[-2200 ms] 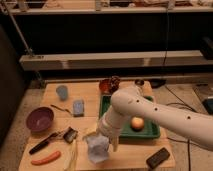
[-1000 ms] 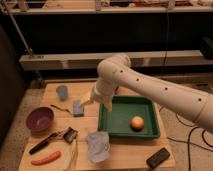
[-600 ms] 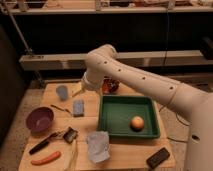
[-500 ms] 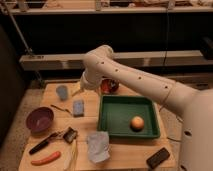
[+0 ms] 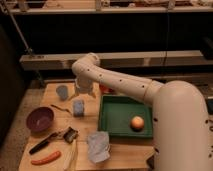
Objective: Place sponge in plastic cup
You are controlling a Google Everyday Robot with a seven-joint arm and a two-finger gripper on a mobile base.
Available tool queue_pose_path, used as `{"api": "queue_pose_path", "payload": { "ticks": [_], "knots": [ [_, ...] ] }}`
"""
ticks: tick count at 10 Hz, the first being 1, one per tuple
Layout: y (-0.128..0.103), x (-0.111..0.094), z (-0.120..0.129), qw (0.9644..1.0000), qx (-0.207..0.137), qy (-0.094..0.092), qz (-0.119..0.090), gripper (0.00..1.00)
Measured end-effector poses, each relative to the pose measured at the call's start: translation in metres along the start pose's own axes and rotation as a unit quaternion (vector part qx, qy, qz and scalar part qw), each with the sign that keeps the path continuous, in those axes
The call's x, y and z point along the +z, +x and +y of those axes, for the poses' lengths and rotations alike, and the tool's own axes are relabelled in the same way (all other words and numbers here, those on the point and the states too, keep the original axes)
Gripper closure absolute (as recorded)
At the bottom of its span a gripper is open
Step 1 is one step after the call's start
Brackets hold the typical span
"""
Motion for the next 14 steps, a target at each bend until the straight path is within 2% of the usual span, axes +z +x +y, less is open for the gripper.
{"api": "queue_pose_path", "payload": {
  "ticks": [4, 8, 14],
  "knots": [
    [0.013, 0.038, -0.007, 0.9994, 0.004, -0.022, -0.025, 0.2],
    [0.013, 0.072, -0.002, 0.9981, 0.009, -0.036, -0.049, 0.2],
    [0.008, 0.106, 0.002, 0.9957, 0.014, -0.051, -0.076, 0.2]
  ]
}}
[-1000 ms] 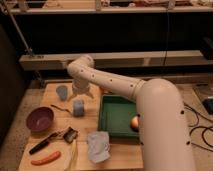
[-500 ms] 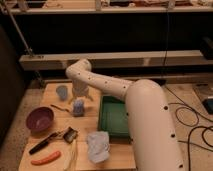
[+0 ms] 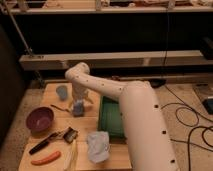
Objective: Place sponge in plastic cup
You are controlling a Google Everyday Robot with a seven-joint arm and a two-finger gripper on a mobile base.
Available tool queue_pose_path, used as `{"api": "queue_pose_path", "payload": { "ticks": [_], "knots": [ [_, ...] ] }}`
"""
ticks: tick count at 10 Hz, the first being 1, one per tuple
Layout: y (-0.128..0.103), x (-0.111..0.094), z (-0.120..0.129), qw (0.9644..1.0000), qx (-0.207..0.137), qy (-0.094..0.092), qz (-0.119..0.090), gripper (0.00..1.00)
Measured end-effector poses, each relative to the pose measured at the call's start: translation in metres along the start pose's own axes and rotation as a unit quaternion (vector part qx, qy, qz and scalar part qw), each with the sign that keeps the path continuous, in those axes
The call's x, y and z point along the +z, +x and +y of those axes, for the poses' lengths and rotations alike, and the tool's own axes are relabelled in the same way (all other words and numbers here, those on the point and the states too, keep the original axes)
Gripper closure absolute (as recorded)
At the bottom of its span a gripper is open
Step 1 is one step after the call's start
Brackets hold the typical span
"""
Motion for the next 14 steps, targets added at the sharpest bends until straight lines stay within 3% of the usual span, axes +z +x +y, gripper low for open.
{"api": "queue_pose_path", "payload": {
  "ticks": [3, 4, 9, 10, 12, 14],
  "knots": [
    [-0.002, 0.01, 0.0, 0.9999, 0.005, -0.004, -0.008, 0.21],
    [-0.002, 0.013, -0.001, 0.9999, 0.006, -0.006, -0.011, 0.26],
    [-0.004, 0.022, -0.002, 0.9995, 0.017, -0.007, -0.025, 0.73],
    [-0.003, 0.02, -0.002, 0.9994, 0.022, -0.002, -0.025, 0.79],
    [0.001, 0.001, 0.005, 0.9991, 0.034, 0.016, -0.018, 0.79],
    [0.014, -0.043, 0.004, 0.9988, 0.034, 0.035, 0.005, 0.79]
  ]
}}
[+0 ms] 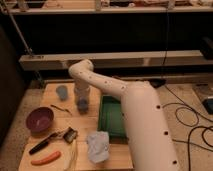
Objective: Place sponge in plastic cup
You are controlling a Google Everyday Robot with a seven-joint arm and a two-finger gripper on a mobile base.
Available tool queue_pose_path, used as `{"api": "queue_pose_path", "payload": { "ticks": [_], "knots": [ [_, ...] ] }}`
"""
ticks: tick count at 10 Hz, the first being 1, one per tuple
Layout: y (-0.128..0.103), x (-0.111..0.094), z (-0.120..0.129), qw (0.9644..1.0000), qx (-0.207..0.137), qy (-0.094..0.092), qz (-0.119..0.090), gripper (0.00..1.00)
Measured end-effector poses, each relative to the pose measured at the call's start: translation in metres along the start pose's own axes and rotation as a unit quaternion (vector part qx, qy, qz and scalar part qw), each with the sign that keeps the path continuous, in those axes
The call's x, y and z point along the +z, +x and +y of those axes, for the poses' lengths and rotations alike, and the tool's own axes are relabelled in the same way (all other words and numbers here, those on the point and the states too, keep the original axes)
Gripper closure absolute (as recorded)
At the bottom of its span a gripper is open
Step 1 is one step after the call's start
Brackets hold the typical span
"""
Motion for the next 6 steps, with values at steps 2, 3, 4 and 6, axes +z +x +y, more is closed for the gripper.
{"api": "queue_pose_path", "payload": {
  "ticks": [2, 3, 4, 6],
  "knots": [
    [0.014, -0.05, -0.009, 0.9998, -0.005, 0.008, 0.017, 0.79],
    [0.021, -0.071, -0.019, 0.9996, -0.011, 0.013, 0.025, 0.79],
    [0.03, -0.093, -0.033, 0.9991, -0.018, 0.019, 0.033, 0.79],
    [0.048, -0.129, -0.077, 0.998, -0.035, 0.033, 0.041, 0.79]
  ]
}}
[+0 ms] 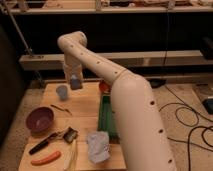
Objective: Place sponge in plastic cup
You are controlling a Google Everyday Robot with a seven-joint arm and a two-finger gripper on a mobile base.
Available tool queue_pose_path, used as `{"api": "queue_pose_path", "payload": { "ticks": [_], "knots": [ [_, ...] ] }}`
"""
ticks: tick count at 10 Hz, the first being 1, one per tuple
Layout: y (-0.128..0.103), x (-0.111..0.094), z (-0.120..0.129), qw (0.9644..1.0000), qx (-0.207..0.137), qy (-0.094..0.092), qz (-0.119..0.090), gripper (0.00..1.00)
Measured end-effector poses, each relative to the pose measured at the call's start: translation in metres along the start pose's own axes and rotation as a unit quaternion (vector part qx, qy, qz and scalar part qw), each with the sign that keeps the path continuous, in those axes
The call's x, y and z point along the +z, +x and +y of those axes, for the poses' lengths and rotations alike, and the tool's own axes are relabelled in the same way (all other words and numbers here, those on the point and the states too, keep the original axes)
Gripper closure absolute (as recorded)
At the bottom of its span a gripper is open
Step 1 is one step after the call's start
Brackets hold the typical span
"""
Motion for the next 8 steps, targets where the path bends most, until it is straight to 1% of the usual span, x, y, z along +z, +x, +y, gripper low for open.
{"api": "queue_pose_path", "payload": {
  "ticks": [2, 3, 4, 5, 7, 8],
  "knots": [
    [0.013, -0.013, -0.032, 0.9999, -0.008, 0.013, -0.002, 0.79],
    [0.018, -0.018, -0.038, 0.9998, -0.009, 0.017, -0.004, 0.79],
    [0.022, -0.016, -0.046, 0.9997, -0.013, 0.021, -0.006, 0.79],
    [0.024, -0.012, -0.052, 0.9995, -0.016, 0.024, -0.009, 0.79],
    [0.028, 0.01, -0.051, 0.9993, -0.015, 0.03, -0.015, 0.79],
    [0.029, 0.018, -0.051, 0.9992, -0.015, 0.032, -0.017, 0.79]
  ]
}}
